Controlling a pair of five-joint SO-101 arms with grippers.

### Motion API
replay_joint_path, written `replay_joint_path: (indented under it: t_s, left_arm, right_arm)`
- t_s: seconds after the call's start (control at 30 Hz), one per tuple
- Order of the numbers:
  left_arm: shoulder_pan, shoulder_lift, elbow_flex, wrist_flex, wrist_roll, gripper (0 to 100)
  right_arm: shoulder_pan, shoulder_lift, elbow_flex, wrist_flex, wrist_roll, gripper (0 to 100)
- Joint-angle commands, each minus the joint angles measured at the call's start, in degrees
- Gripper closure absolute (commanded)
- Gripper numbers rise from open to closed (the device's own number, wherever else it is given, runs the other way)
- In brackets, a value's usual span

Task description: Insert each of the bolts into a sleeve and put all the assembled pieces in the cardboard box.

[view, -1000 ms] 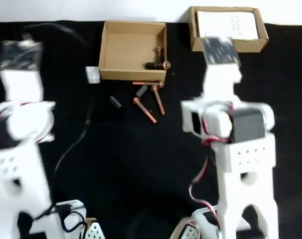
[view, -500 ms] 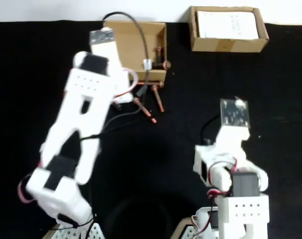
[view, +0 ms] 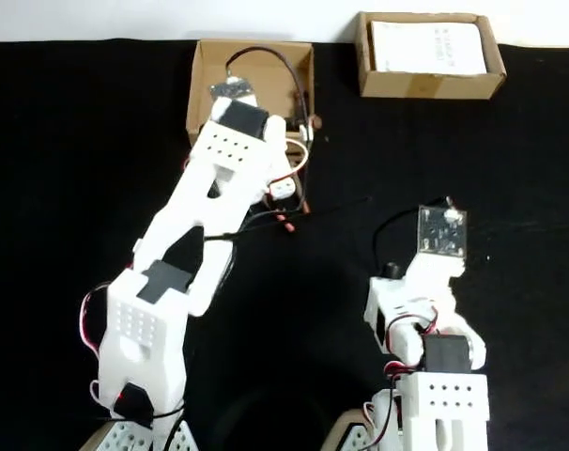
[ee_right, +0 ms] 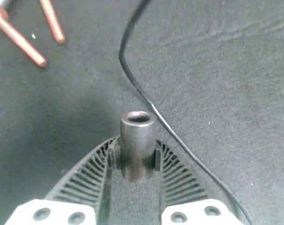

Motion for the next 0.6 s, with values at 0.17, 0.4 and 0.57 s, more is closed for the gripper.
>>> replay_joint_path:
  t_s: [0.17,0.4,0.57]
  left_arm:
    - [0.8,5.0,-7.3,-7.6,4.6,87]
    - [-0.6,13.7,-12.4,-7.3,6.2,87]
    - [-1.8,17.9,-17.2,-8.2,6.2,87]
  right_arm:
    - [0.5,-1.2,5.4,-5.0,-0.4,99.1]
    - [0.5,-1.2,5.7,-5.0,-0.2,99.1]
    - [0.5,-1.2,5.7,-4.9,-0.3,99.1]
